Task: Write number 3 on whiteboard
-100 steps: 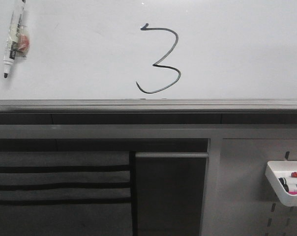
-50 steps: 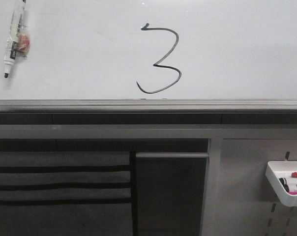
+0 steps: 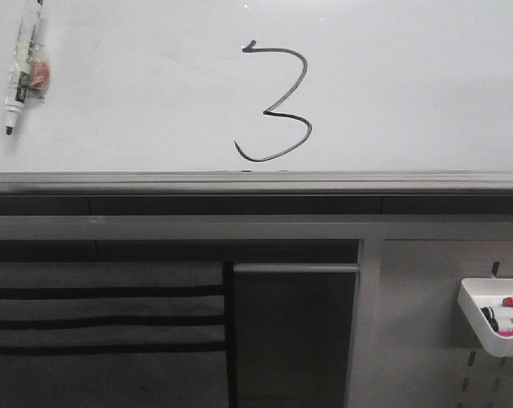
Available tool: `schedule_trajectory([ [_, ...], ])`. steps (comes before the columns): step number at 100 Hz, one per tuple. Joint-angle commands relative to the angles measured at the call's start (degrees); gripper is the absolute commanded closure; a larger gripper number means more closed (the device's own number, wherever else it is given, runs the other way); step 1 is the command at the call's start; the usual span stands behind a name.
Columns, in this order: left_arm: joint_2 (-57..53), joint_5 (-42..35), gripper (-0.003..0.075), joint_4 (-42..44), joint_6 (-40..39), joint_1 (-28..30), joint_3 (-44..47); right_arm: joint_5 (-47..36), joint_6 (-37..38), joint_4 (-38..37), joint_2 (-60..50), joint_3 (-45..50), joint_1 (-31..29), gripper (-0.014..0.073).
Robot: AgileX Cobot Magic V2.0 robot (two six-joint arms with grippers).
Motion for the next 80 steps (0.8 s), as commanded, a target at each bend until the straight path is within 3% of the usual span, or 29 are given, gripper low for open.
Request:
schedule_trajectory([
  [1,-1.9,-4.9,0.0738,0.0,-0.6,0.0,0.2,-4.4,-0.2,-1.5,0.5,-1.3,-0.5,0.0668],
  [80,-1.9,-4.9,0.0738,0.0,-0.6,0.0,0.2,-5.0,-0.2,-1.5,-0.2,-0.7,-0.5,0.0668],
])
